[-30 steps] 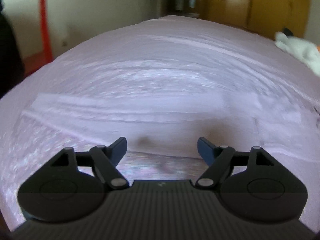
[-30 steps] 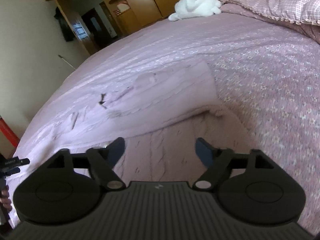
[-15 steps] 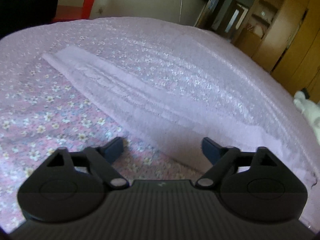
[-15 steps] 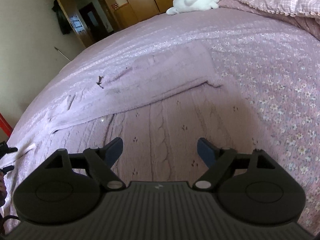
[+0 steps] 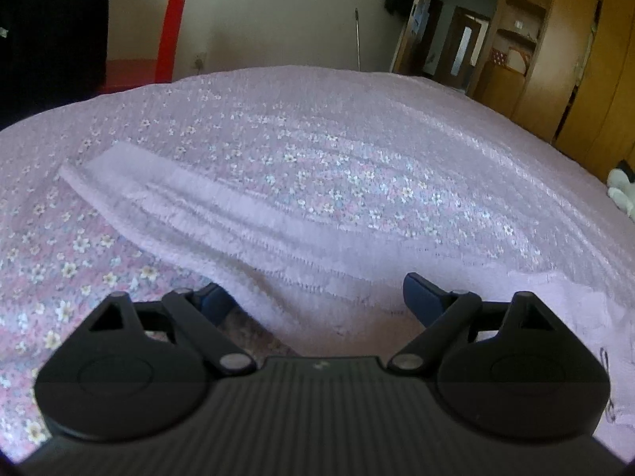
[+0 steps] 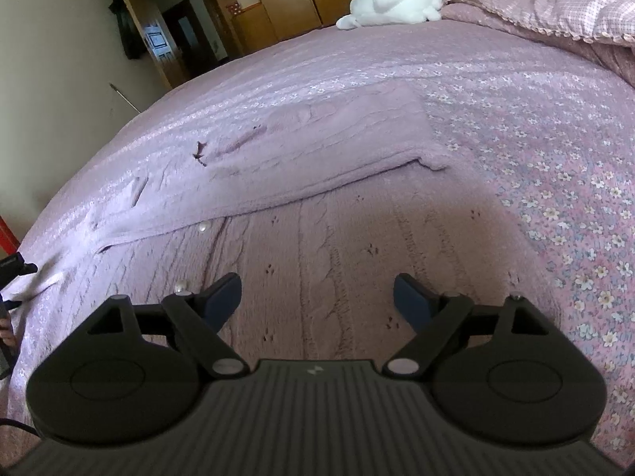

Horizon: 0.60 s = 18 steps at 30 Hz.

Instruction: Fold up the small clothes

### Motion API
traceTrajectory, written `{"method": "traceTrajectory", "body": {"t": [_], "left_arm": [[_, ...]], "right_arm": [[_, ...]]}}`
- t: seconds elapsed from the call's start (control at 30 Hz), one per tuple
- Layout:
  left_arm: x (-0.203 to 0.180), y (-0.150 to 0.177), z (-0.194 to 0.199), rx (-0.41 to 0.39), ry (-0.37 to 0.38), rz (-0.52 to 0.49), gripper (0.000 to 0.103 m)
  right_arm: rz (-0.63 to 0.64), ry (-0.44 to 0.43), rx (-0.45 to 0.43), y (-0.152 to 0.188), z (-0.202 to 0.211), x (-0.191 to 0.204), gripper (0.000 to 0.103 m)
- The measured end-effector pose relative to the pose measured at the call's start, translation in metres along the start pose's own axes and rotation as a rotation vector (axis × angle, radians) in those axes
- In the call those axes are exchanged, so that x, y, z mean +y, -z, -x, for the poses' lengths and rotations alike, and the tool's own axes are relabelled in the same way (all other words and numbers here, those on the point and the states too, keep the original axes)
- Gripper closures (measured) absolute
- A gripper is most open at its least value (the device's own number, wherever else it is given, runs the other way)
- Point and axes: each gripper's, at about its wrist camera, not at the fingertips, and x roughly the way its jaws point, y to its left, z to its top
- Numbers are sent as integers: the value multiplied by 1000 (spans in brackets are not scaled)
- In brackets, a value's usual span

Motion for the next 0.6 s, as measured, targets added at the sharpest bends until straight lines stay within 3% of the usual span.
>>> {"method": "traceTrajectory", "body": {"t": [0.07, 0.1, 0.17, 0.27, 0.6], "left_arm": [[-2, -1, -1, -6, -35, -30, 42], [-4, 0, -1, -3, -54, -57, 46], [-6, -1, -1, -3, -43, -92, 75], [-6, -2, 3, -1, 7, -107, 91], [-34, -12, 49, -111, 176, -144, 93]], "right_arm": [[-6, -1, -2, 0, 0, 0, 14], [-9, -2, -3, 0, 0, -1, 14], [-12, -3, -5, 0, 0, -1, 14], [-11, -5, -7, 0, 0, -1, 14], [-29, -18, -11, 0, 4, -3, 14]]}}
